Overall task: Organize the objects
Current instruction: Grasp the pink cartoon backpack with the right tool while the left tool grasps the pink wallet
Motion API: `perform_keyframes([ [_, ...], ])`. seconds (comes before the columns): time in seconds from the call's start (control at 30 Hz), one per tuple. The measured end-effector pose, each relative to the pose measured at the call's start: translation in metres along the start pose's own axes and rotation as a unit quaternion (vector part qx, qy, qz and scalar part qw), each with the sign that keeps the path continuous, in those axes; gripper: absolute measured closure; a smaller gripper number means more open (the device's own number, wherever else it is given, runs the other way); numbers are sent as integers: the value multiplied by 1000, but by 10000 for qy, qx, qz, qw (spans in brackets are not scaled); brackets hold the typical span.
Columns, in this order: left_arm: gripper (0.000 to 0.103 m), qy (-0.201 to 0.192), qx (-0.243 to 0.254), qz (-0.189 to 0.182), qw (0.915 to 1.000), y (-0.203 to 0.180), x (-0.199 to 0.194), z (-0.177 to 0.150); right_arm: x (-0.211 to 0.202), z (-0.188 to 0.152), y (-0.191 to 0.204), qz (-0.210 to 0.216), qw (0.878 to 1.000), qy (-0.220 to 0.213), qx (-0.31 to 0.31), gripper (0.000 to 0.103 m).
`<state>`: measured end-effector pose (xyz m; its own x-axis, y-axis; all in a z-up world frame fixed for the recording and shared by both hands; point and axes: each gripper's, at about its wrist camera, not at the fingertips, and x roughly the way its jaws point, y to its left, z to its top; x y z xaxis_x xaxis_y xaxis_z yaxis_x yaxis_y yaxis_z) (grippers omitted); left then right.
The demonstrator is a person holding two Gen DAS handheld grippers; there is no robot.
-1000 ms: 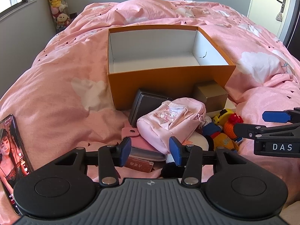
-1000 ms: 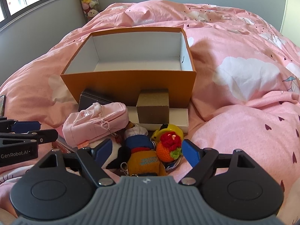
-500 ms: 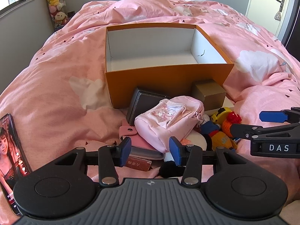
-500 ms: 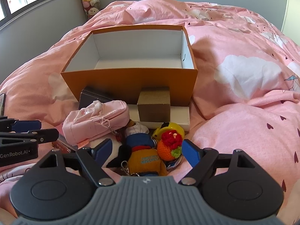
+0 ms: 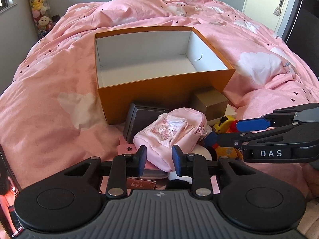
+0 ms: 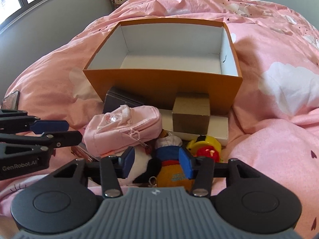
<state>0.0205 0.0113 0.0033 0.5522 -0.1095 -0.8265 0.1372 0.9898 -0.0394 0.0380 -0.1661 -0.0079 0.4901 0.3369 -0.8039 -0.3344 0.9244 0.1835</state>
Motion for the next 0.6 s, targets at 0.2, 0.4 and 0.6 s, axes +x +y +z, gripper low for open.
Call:
perform_keyframes([
  [0.2,71,73,-422,-207,9989,23,11,13,17,23,3,560,9970,162,518,50],
  [0.4,72,417,-596,-312,9969,28,35,15,42,37,0,660,9908,579,1026,44],
  [0.6,79,680,-747,-450,9939,30,50,9,65,31,-8,790,9818,973,1429,41],
])
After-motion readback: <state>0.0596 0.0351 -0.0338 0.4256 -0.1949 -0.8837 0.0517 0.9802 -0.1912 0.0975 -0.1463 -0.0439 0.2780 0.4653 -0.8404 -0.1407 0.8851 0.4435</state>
